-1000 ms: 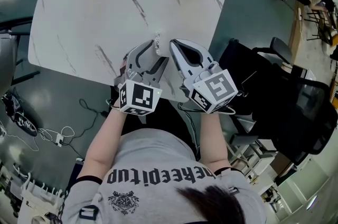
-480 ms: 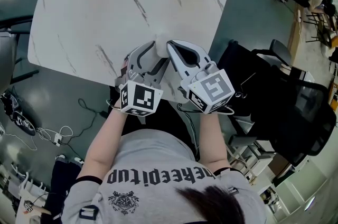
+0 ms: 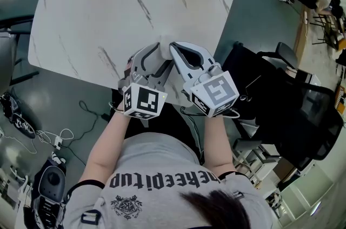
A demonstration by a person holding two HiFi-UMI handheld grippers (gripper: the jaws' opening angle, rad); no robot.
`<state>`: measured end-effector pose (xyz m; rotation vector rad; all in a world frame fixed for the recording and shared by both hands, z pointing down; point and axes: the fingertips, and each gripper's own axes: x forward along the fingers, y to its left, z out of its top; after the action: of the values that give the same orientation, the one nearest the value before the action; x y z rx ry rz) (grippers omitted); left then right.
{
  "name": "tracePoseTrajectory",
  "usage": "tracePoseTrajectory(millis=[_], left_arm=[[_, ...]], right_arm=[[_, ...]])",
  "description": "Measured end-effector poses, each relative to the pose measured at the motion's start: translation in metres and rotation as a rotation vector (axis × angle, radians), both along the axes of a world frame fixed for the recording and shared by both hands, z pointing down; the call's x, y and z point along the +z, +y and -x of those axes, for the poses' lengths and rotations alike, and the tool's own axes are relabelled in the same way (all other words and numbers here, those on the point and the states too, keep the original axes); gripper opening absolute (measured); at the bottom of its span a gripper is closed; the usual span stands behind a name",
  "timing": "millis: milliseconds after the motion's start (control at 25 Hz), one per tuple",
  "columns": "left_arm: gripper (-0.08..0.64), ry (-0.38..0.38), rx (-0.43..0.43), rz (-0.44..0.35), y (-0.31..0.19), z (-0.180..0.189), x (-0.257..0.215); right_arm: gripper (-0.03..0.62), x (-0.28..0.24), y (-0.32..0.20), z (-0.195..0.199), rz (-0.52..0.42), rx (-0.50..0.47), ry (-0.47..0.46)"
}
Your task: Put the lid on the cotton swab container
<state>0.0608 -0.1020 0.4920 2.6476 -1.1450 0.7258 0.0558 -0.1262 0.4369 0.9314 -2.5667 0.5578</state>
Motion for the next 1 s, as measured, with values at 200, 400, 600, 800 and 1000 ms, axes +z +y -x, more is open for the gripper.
tracePoseTrajectory(millis=[200,400,600,800,1000], left_arm=[[0.241,0.001,0.0,0.002,-0.001,0.0,0.0],[0.241,0.005,0.001,0.005,-0.002,0.0,0.0],[0.241,0.007,0.003,0.006,-0.003,0.001,0.0],[0.241,0.011,0.003,0.005,-0.002,0.001,-0.001],[0.241,0.011,0.001,0.006,-0.003,0.001,0.0]], right_arm=[[0.012,0.0,-0.001,0.005,0.005,-0.018,0.02],[0.011,0.003,-0.003,0.007,0.035,-0.041,0.062],[0.011,0.006,-0.005,0.009,0.09,-0.051,0.101],[0.011,0.006,-0.005,0.012,0.119,-0.059,0.153],[0.011,0.008,-0.006,0.012,0.144,-0.045,0.187]])
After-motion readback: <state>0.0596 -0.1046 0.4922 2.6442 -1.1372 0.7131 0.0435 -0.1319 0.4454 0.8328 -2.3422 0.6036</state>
